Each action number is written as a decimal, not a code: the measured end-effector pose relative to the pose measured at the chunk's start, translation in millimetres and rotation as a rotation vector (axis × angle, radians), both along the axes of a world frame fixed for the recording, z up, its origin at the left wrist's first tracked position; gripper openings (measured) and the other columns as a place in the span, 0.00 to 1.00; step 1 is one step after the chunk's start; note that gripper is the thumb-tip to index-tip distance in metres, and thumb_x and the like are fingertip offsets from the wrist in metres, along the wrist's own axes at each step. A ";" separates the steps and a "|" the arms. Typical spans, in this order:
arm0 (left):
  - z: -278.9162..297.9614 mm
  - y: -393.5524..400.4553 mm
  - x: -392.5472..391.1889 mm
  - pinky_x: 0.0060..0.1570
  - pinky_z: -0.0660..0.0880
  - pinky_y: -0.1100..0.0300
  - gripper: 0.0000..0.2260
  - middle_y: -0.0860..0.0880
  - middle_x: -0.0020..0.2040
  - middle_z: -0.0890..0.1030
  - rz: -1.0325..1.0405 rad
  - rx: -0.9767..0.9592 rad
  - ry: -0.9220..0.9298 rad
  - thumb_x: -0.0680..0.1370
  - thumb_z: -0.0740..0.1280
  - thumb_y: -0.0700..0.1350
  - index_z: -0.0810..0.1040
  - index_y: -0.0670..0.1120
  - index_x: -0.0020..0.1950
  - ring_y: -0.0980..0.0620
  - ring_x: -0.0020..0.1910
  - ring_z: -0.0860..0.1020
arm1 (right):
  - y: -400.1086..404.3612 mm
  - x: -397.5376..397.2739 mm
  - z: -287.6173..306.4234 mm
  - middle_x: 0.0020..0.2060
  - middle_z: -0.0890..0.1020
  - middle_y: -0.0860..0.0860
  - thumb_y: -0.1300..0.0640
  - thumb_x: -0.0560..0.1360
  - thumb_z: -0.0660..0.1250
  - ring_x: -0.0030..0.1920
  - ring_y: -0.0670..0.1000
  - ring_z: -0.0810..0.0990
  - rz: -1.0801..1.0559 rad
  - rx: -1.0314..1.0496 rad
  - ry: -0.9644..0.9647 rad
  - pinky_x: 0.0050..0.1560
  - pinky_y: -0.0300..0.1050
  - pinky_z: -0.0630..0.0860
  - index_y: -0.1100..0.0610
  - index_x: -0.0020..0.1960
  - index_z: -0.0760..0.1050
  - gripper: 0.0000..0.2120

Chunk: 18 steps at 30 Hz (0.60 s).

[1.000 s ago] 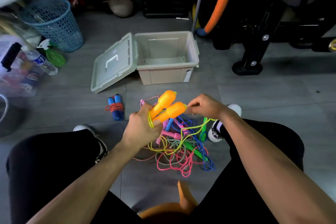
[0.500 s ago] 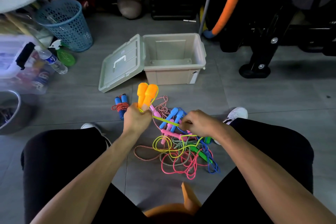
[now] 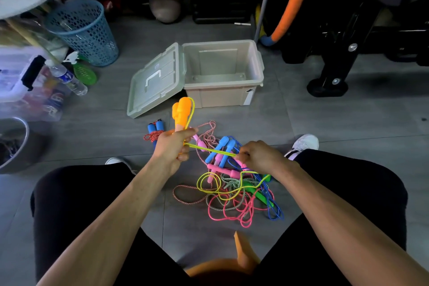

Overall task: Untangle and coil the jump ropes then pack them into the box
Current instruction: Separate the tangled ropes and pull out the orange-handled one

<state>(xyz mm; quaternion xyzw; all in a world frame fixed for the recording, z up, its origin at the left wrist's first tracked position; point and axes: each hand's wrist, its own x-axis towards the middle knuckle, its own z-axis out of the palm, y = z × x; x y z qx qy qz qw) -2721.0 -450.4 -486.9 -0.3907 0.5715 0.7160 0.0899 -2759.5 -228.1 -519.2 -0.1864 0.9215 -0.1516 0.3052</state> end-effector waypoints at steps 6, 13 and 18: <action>-16.2 0.0 4.2 0.27 0.65 0.61 0.14 0.49 0.33 0.70 -0.433 -0.719 -0.093 0.68 0.74 0.42 0.68 0.45 0.43 0.52 0.30 0.69 | -14.3 10.2 6.2 0.34 0.70 0.51 0.51 0.81 0.57 0.37 0.55 0.72 0.047 -0.012 0.065 0.32 0.45 0.63 0.50 0.34 0.65 0.16; -27.7 -2.4 6.5 0.31 0.67 0.59 0.07 0.48 0.36 0.72 -0.716 -0.980 -0.111 0.70 0.66 0.39 0.70 0.44 0.44 0.49 0.35 0.71 | -9.6 7.1 18.0 0.36 0.74 0.52 0.52 0.82 0.56 0.39 0.55 0.72 0.111 -0.031 0.085 0.36 0.48 0.67 0.52 0.34 0.66 0.18; -36.6 -1.6 12.1 0.39 0.72 0.55 0.09 0.47 0.39 0.71 -0.729 -1.071 -0.255 0.72 0.64 0.39 0.70 0.42 0.51 0.44 0.41 0.75 | -23.1 16.2 39.1 0.30 0.75 0.48 0.52 0.81 0.58 0.31 0.43 0.71 0.174 -0.208 0.081 0.35 0.45 0.66 0.59 0.42 0.77 0.16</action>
